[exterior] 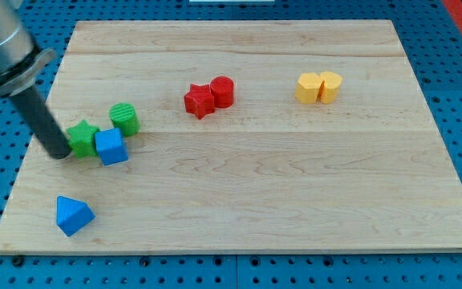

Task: Slightly push the green circle towards the top with green star

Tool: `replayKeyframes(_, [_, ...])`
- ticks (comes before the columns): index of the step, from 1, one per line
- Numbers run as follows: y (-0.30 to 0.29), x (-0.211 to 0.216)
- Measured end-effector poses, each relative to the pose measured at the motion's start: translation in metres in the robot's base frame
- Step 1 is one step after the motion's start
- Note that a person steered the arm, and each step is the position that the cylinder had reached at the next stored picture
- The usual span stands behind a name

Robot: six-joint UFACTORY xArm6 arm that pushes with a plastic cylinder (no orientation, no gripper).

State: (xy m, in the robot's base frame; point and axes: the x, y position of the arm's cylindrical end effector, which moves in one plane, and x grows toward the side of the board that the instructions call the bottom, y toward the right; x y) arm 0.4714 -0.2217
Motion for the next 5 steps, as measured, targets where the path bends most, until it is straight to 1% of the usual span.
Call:
replayKeyframes(1, [0.036,-0.025])
replayKeyframes(2, [0.048,-0.02])
replayKeyframes(3, [0.071,-0.031])
replayKeyframes(4, [0.077,-0.041])
replayKeyframes(5, [0.075,-0.031])
